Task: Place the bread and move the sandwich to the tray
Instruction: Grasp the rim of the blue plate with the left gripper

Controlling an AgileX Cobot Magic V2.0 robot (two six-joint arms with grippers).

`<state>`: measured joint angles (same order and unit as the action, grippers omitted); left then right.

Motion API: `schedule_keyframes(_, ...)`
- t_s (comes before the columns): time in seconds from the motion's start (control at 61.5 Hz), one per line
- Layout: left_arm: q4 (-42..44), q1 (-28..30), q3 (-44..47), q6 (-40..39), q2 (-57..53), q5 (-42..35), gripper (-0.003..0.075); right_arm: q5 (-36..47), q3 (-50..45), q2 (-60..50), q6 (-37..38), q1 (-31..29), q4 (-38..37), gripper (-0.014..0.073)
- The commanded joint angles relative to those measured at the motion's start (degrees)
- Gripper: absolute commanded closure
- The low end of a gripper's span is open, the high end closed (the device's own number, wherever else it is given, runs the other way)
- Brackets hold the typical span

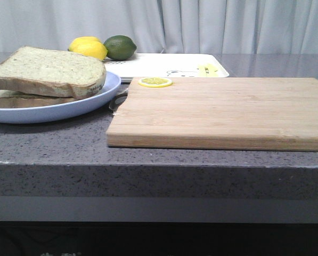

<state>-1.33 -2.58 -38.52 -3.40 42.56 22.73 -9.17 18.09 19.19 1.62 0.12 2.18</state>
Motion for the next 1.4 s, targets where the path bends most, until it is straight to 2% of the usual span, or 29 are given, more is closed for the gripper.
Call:
schedule_keyframes(0.0,-2.78,-0.25,-6.7,-0.5,6.3,2.81,0.0247,5.31,1.47,0.17,0.07,0.03,-0.17,0.0654)
schedule_keyframes(0.163,-4.22,-0.25,-16.79,-0.5,18.9,8.81,0.0247,5.31,1.47,0.17,0.07,0.03,-0.17,0.0654)
schedule_keyframes(0.325,-8.99,2.45,-23.4,-0.5,27.82,12.68,0.0247,5.31,1.47,0.17,0.07,0.03,-0.17,0.0654)
schedule_keyframes(0.439,-11.89,4.65,-25.25,0.46,32.87,12.98,0.0247,5.31,1.47,0.17,0.07,0.03,-0.17,0.0654)
schedule_keyframes(0.618,-22.7,5.91,-27.4,11.54,40.02,14.81,0.0248,5.2,1.47,0.17,0.07,0.03,-0.17,0.0654)
schedule_keyframes(1.122,-22.74,5.55,-30.27,13.45,49.88,17.37,0.0251,5.08,1.47,0.17,0.07,0.03,-0.17,0.0654)
schedule_keyframes(1.269,-22.74,4.52,-30.27,15.04,51.21,17.43,0.0337,5.08,1.47,0.17,0.07,0.03,-0.17,0.0654)
schedule_keyframes(1.383,-22.74,4.11,-30.27,15.04,51.2,17.12,0.0472,5.08,1.47,0.17,0.07,0.03,-0.17,0.0654)
